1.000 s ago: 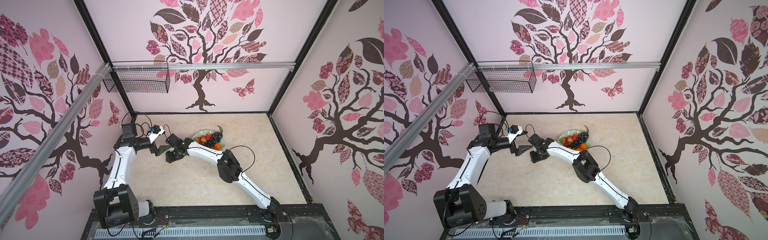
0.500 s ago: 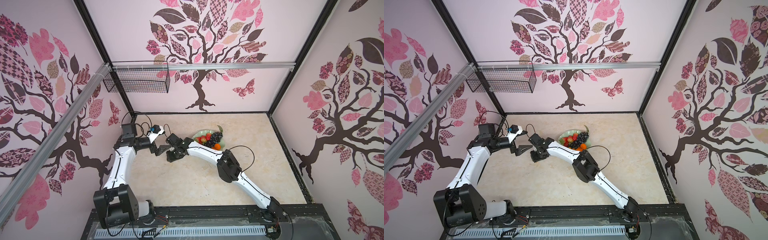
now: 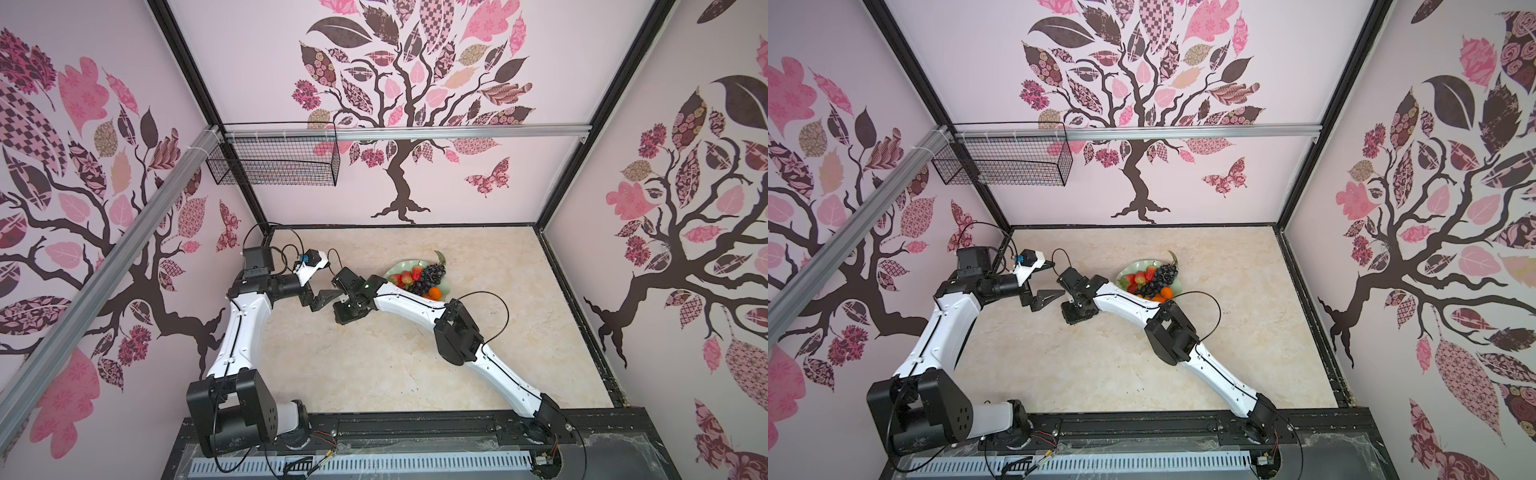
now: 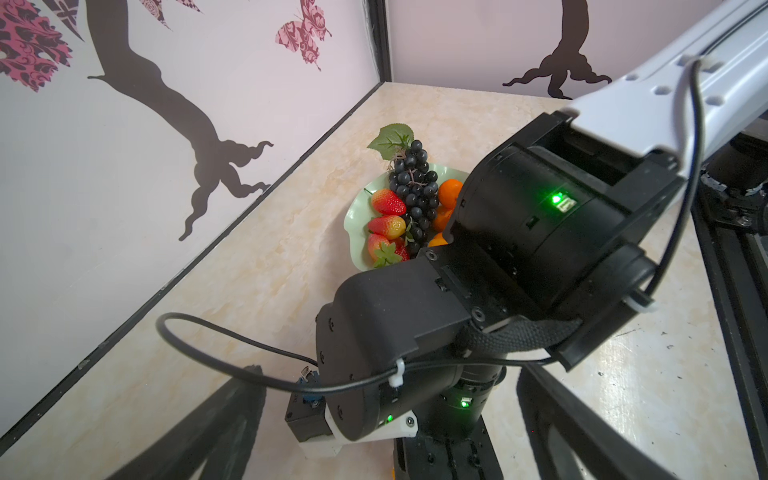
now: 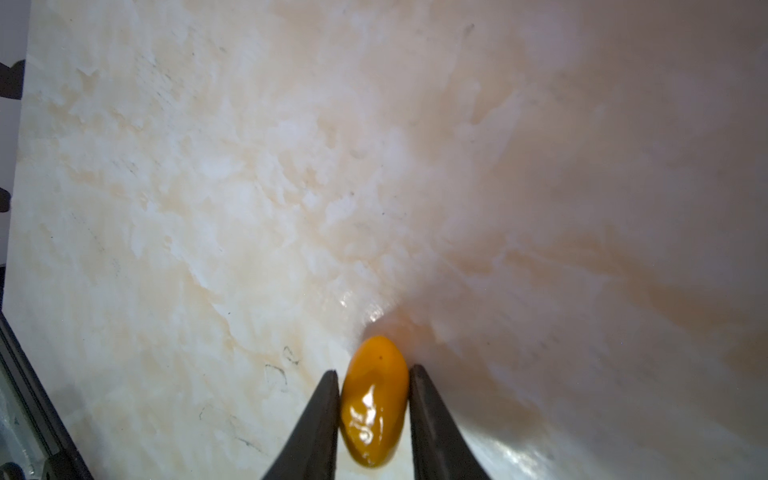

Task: Place and organize the fake fruits in the fruit bowl
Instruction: 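Lower the right gripper onto the last yellow fruit and close it, then carry the yellow fruit with the right gripper over the bowl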

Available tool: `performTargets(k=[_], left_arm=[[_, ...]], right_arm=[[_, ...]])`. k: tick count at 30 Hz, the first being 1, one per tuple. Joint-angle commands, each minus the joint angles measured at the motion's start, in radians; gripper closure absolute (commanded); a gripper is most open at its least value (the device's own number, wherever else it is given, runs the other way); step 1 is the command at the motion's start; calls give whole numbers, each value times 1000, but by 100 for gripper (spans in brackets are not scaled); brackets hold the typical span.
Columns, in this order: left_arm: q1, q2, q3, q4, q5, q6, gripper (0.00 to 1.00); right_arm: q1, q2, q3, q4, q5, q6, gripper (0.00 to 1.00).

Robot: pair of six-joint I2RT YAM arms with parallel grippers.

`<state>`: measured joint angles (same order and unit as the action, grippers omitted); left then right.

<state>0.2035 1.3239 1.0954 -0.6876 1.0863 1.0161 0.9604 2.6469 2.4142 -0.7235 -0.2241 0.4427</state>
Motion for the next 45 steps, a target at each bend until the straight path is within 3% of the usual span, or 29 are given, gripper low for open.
performTargets(k=[1, 14, 29, 37, 45], left_arm=[[7, 14, 29, 14, 24, -16, 1], [-31, 20, -4, 100, 36, -51, 1], [-263, 77, -60, 267, -81, -157, 1], [-380, 121, -71, 252, -176, -106, 1], [-391, 126, -70, 246, -188, -99, 1]], right_arm=[[-10, -87, -20, -56, 2, 7, 70], [-89, -362, -252, 25, 5, 32, 71], [-242, -653, -663, 148, 66, 20, 71], [-294, -696, -796, 194, 75, 17, 71], [-298, -643, -778, 200, 46, 16, 71]])
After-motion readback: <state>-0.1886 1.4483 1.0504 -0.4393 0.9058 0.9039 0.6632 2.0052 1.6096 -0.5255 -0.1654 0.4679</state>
